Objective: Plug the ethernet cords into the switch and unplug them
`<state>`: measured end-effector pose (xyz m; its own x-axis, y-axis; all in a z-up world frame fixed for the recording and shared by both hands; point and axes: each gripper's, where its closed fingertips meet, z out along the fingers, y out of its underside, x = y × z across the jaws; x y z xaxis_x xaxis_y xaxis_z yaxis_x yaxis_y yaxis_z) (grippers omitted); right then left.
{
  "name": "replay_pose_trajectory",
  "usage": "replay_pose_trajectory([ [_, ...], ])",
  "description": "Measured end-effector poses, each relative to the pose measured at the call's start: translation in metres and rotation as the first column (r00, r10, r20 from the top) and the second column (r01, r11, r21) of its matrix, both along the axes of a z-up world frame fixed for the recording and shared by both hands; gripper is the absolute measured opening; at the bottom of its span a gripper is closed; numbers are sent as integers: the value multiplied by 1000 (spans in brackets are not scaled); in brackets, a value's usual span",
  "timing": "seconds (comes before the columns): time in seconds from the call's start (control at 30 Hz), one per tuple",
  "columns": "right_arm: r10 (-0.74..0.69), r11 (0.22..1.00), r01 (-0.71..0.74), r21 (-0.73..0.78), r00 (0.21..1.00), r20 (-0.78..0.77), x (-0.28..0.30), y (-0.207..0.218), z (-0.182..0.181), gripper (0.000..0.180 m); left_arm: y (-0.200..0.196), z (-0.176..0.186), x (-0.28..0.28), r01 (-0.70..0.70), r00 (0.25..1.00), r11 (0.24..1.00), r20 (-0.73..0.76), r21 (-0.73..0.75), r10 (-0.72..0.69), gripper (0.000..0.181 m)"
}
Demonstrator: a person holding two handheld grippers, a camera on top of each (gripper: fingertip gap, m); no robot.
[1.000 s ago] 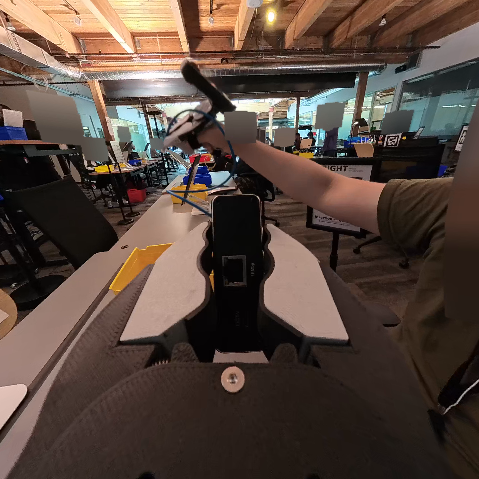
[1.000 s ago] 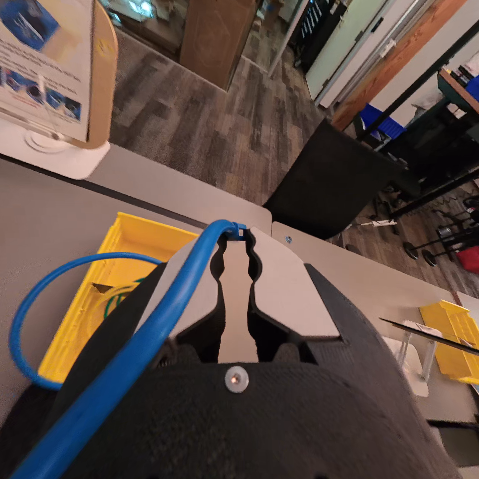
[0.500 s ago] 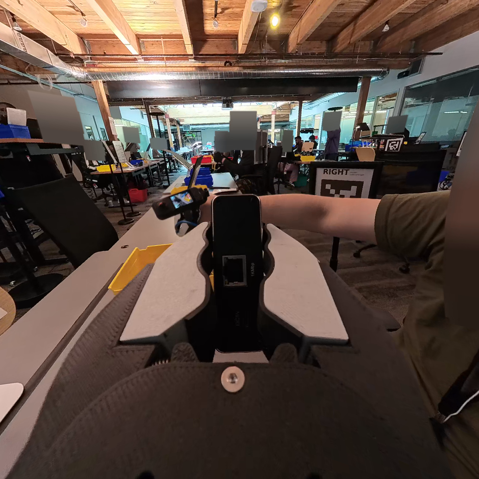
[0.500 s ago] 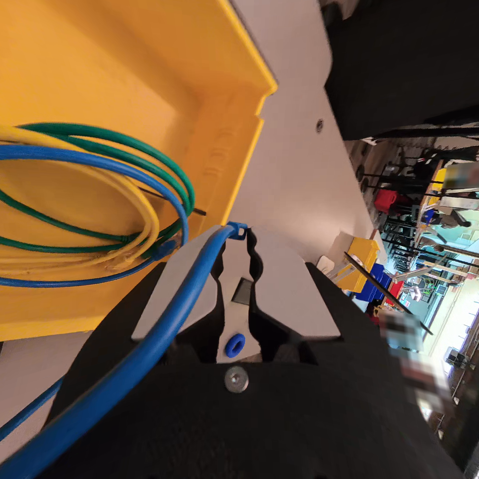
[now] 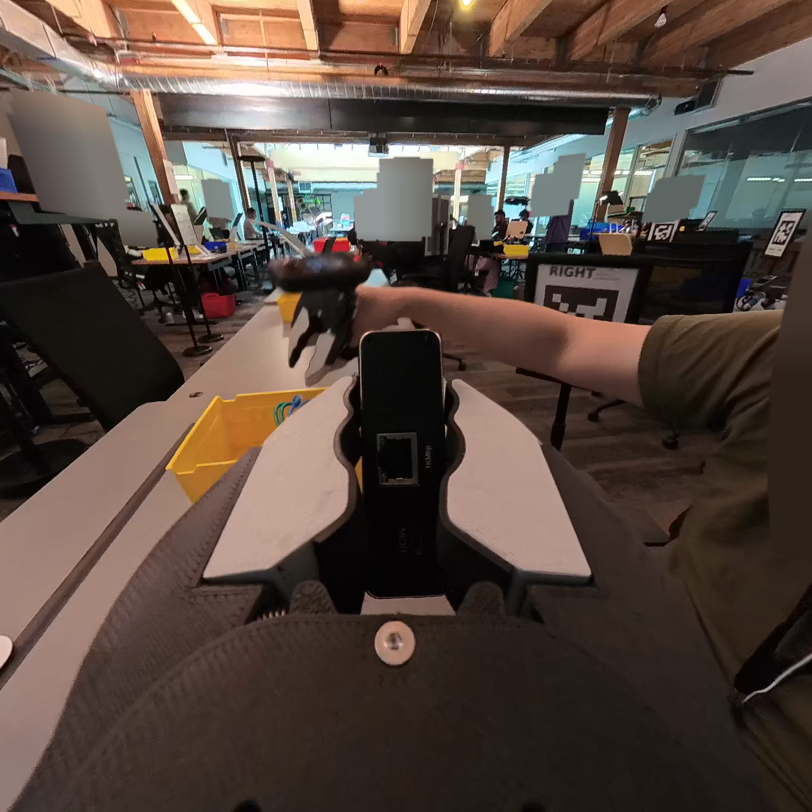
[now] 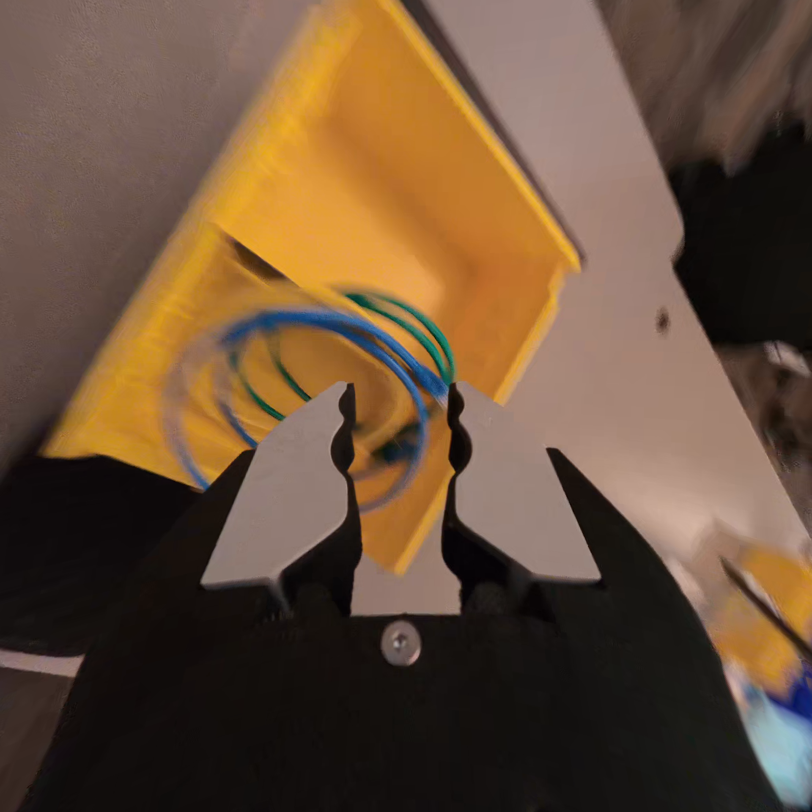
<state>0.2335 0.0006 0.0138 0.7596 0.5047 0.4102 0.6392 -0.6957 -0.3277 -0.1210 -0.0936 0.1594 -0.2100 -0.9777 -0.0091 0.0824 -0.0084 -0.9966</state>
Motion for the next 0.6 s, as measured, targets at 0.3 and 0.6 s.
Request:
replay_pose_trajectory([
  [0.3, 769, 639, -662, 391, 537, -347, -295, -95, 107, 43, 4, -42, 40, -11, 989, 1000, -145, 4, 11, 35],
  [0.6, 727, 681, -681, 268, 584, -362, -312, -86, 82, 33, -5, -47, 49, 8, 987, 999, -163, 43, 0, 35],
])
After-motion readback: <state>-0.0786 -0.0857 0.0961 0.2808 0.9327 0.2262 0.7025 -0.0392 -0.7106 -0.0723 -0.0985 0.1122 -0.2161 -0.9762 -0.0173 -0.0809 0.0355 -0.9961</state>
